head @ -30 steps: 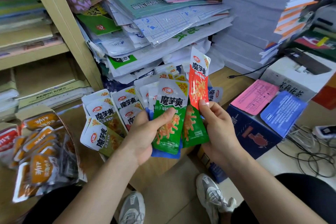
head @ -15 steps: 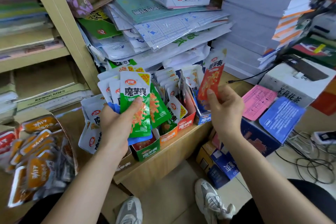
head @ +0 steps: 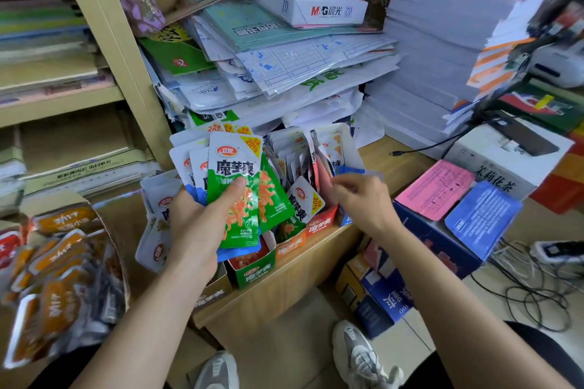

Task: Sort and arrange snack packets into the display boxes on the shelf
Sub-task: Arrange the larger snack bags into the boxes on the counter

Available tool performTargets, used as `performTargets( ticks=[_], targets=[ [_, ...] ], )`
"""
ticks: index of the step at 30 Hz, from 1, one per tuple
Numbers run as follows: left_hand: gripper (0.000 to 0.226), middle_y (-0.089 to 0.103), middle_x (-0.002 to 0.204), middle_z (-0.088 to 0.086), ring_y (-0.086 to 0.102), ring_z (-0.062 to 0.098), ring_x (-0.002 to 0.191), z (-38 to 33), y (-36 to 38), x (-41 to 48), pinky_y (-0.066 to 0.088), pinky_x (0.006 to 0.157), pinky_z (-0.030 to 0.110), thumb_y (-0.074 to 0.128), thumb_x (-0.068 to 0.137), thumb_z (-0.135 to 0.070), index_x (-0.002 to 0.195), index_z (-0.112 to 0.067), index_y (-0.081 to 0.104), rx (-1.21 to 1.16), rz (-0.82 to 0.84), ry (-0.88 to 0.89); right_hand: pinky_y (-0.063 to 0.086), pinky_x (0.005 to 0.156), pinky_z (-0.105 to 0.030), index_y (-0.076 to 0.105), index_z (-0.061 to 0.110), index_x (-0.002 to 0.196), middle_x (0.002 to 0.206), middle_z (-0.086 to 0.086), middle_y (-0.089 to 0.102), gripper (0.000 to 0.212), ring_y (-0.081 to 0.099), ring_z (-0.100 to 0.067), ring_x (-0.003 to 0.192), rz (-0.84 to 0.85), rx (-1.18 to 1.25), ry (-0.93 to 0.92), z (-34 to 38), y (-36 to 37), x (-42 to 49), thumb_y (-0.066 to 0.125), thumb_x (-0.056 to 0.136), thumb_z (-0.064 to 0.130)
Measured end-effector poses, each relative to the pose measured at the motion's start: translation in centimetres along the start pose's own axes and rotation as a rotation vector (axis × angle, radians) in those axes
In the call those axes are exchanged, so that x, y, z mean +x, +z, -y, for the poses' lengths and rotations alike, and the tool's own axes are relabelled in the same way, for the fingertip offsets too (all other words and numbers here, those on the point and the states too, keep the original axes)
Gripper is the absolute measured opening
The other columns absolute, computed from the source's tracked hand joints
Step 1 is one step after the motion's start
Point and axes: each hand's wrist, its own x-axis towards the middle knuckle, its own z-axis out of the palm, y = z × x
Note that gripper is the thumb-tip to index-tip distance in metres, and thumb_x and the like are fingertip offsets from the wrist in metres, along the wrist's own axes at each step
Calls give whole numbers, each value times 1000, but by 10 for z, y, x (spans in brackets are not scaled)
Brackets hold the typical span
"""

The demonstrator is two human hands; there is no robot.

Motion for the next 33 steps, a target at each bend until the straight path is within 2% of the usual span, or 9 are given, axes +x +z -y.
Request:
performTargets(
  ticks=[3,7,11,18,23,26,28,30,33],
  targets=[
    [31,78,101,-9,75,14,95,1,2,0,62,79,47,84,81,-23,108,-26,71,-16,4,-6,58,82,-48,67,21,117,91,4,71,39,68,-20,83,-125,133,84,16,-10,31,61,85,45],
    [30,78,99,-12,74,7,89,3,4,-1,61,76,38,84,80,-24,108,-25,71,-4,18,9,48,81,-33,48,16,136,110,-3,60,85,58,-19,99,0,-246,-30,50,6,58,71,75,70],
    [31,78,100,-11,74,6,92,2,2,1,59,78,37,83,82,-24,110,-24,71,-9,33,22,42,63,-30,53,15,123,96,-2,61,59,54,-18,82,17,-362,-83,52,18,62,78,79,46],
    [36,78,102,-9,75,10,92,2,-2,3,61,70,37,84,81,-21,115,-24,69,-40,29,25,63,68,-42,65,19,113,98,6,72,35,73,-13,78,-197,179,3,0,-13,43,77,82,5],
    [38,77,104,-9,75,13,95,1,-6,8,62,70,41,85,81,-23,116,-26,70,-33,-8,27,59,70,-34,71,18,101,82,1,75,15,69,-10,68,-155,141,-4,-15,-3,35,76,88,21],
    [38,77,104,-10,74,14,97,1,-6,9,62,77,46,85,80,-25,115,-27,70,-17,-6,16,42,63,-31,67,14,80,65,-15,59,29,47,-13,54,-66,19,-9,-18,1,33,71,90,42],
    [36,77,103,-11,74,13,96,1,-4,7,62,75,43,84,81,-23,114,-27,70,-10,17,13,52,68,-33,71,19,98,81,-4,69,25,62,-14,69,-8,64,-5,-16,-1,24,72,89,42],
    [35,77,102,-11,74,11,95,1,-3,5,63,73,41,83,82,-22,114,-25,69,-6,34,17,53,77,-26,62,21,131,111,5,69,50,65,-13,96,-79,27,-22,-9,-5,13,74,87,43],
    [38,77,105,-11,73,10,100,3,-3,6,61,83,46,84,81,-23,116,-25,69,11,19,40,49,70,-20,61,20,129,106,7,68,51,63,-6,90,-268,8,-65,4,-4,-8,75,86,44]
  ],
)
